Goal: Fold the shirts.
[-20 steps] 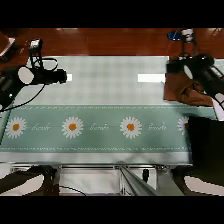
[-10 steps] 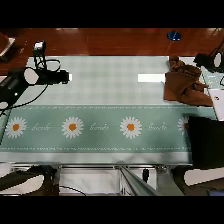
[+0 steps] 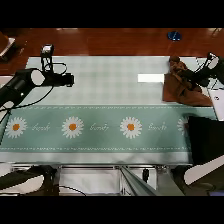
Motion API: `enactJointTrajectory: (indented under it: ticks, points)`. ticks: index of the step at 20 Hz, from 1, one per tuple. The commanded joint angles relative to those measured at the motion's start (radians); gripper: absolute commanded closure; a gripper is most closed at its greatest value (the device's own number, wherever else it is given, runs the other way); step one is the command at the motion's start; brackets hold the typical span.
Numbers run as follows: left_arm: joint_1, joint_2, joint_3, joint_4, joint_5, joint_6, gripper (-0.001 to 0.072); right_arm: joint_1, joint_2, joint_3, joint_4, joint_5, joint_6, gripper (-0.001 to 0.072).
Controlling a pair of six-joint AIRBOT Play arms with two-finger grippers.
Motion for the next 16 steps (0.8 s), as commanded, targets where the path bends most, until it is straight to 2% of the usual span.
enactJointTrajectory:
  ticks: [1,2,5,6,7,8,10,13,16]
  points:
    - [0.007,0.002,0.024,0.002,-0.113,0.091,0.02,-0.002,0.01,0.002,0.182,0.118,-0.184,0.0685]
    - [0.02,0.006,0.052,0.01,-0.174,0.129,0.02,-0.002,0.042,0.002,0.18,0.122,-0.192,0.0684]
    - [0.089,0.085,0.13,0.011,-0.303,0.13,0.02,-0.002,0.211,0.002,0.229,0.079,-0.261,0.0685]
    - [0.111,0.142,0.125,0.002,-0.315,0.121,0.02,-0.002,0.281,0.002,0.277,0.058,-0.291,0.0685]
    - [0.125,0.203,0.109,-0.04,-0.347,0.068,0.02,-0.002,0.345,0.001,0.336,0.044,-0.331,0.0685]
    - [0.126,0.284,0.055,-0.141,-0.357,0.054,0.02,0.003,0.41,0.002,0.385,0.031,-0.374,0.0685]
    - [0.071,0.468,-0.13,-0.276,-0.267,0.087,0.02,0.032,0.545,0.002,0.41,-0.029,-0.398,0.0685]
    - [-0.006,0.693,-0.388,-0.281,-0.219,0.076,0.02,0.117,0.708,0.002,0.413,-0.1,-0.433,0.0685]
    - [-0.012,0.836,-0.525,-0.281,-0.218,0.004,0.02,0.2,0.836,0.019,0.413,-0.122,-0.444,0.0685]
